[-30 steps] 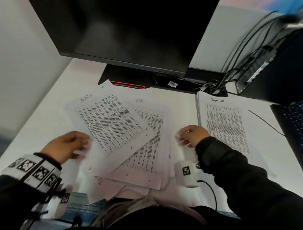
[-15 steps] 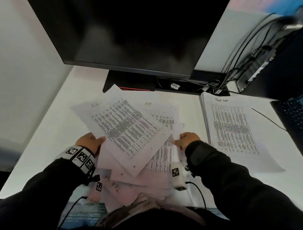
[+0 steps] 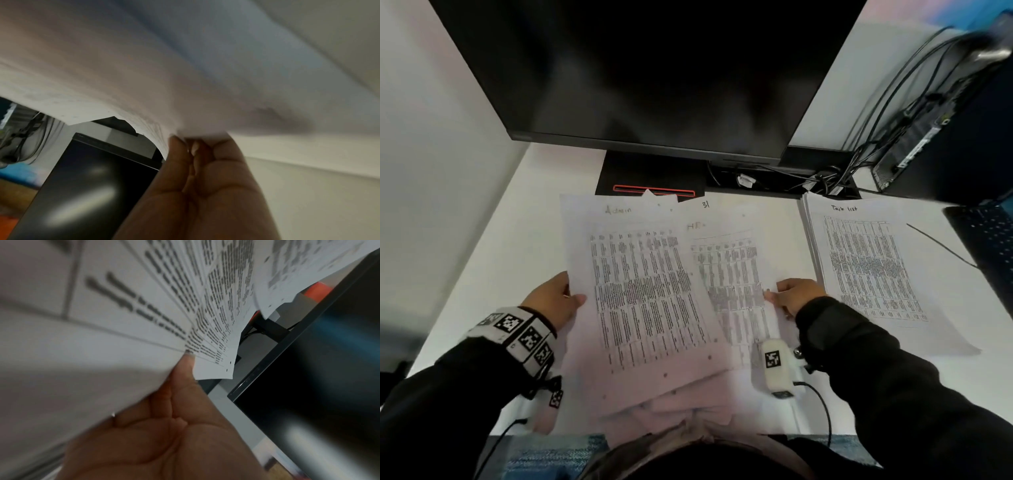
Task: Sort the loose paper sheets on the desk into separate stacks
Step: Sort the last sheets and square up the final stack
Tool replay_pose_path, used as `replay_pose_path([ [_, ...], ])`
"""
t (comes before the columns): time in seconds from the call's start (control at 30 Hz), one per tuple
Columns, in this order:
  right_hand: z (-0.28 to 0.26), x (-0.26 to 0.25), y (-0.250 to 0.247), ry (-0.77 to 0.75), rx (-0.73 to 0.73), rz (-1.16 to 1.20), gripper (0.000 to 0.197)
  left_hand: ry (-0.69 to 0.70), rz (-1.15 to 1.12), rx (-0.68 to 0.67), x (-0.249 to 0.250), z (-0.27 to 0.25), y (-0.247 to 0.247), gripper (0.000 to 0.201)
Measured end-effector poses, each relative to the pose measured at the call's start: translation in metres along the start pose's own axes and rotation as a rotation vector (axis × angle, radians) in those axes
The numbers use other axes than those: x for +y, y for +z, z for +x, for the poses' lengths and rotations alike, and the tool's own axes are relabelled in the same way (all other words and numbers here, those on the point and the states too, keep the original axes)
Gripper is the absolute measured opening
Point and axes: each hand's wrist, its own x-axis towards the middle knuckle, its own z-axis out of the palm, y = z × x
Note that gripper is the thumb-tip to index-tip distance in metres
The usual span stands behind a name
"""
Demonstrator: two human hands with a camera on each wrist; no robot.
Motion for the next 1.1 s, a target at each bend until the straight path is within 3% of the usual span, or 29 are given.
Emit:
replay_pose_path([
  [0.1,-0.004,-0.004,0.021,-0.015,-0.08,-0.003,0.035,-0.013,0.013,-0.127,0.01,-0.007,0.016,0.041],
  [0.3,-0.018,-0.011,0.044,-0.107,-0.212,0.04,0.024,-0.021,0.123,-0.181,0.035,-0.024,0.04,0.071],
  [0.4,-0.012,-0.01,0.036,-0.079,-0.142,0.168,0.009,-0.039,0.142,-0.126,0.028,-0.019,0.041,0.067],
  [0.47,-0.001,-0.003,0.027,-0.012,-0.066,0.278,0.017,-0.061,0.101,-0.089,0.022,-0.018,0.036,0.063],
  [0.53,0.004,0.002,0.018,0.041,-0.082,0.39,0.026,-0.064,0.056,-0.095,0.015,-0.016,0.032,0.063],
  [0.63,-0.003,0.003,0.014,0.082,-0.108,0.474,0.014,-0.038,0.005,-0.128,0.01,-0.019,0.03,0.06],
  [0.67,-0.005,0.002,0.014,0.087,-0.114,0.479,0.027,-0.024,-0.009,-0.134,0.01,-0.021,0.031,0.056],
  [0.77,-0.003,-0.004,0.016,0.097,-0.069,0.442,0.057,0.003,-0.099,-0.145,0.012,-0.026,0.034,0.046],
  [0.9,0.007,-0.016,0.014,0.036,-0.051,0.225,0.027,-0.014,-0.234,-0.189,0.007,-0.026,0.035,0.035],
  [1.03,0.025,-0.021,0.01,-0.044,0.009,0.082,0.037,-0.085,-0.31,-0.189,0.003,-0.029,0.039,0.025],
  [1.1,0.032,-0.022,0.005,-0.084,0.076,0.125,0.034,-0.101,-0.364,-0.151,0.008,-0.033,0.038,0.027],
])
